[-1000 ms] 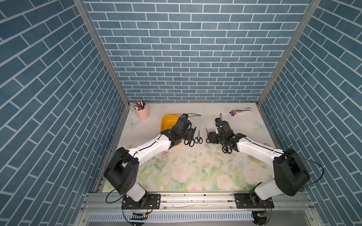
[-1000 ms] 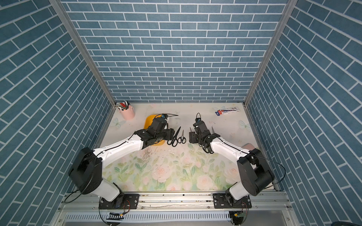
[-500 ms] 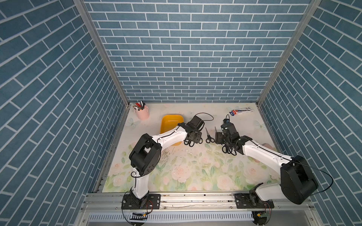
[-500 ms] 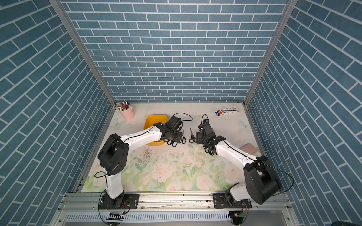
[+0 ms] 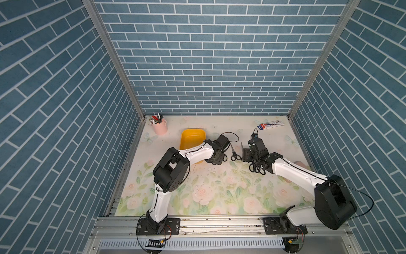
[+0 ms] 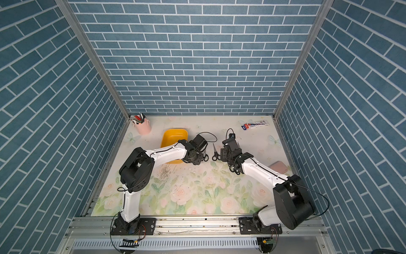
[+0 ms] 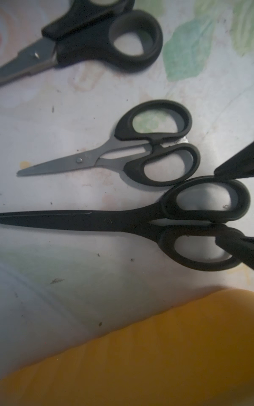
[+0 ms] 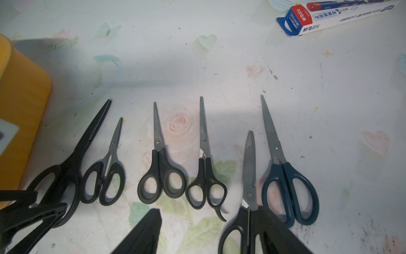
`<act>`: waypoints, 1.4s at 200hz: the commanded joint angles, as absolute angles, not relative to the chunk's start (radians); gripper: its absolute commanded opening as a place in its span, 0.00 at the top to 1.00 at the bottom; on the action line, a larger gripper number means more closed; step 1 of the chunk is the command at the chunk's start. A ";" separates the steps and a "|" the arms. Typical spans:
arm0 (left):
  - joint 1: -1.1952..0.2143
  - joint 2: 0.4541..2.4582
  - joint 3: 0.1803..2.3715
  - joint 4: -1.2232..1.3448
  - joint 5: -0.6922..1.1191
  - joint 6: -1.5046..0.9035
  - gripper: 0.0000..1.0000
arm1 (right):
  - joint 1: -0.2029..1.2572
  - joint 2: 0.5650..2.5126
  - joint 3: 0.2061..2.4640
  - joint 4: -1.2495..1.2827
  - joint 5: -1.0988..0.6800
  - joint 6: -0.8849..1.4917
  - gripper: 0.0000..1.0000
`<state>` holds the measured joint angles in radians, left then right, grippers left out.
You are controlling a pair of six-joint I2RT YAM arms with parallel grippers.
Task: Put the scissors into the storage box
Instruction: Pick up the scissors from the center of the board.
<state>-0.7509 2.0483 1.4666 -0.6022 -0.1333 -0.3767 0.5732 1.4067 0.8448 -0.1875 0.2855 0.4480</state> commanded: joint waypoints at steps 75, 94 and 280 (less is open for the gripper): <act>-0.723 2.120 1.452 -0.559 -0.079 -0.365 0.67 | 0.577 1.338 0.803 -0.221 0.356 0.416 0.27; -0.718 2.120 1.435 -0.538 -0.046 -0.366 0.75 | 0.577 1.333 0.797 -0.216 0.362 0.416 0.27; -0.678 1.787 1.506 -0.617 -0.120 -0.427 1.00 | 0.577 1.316 0.797 -0.150 0.310 0.421 0.25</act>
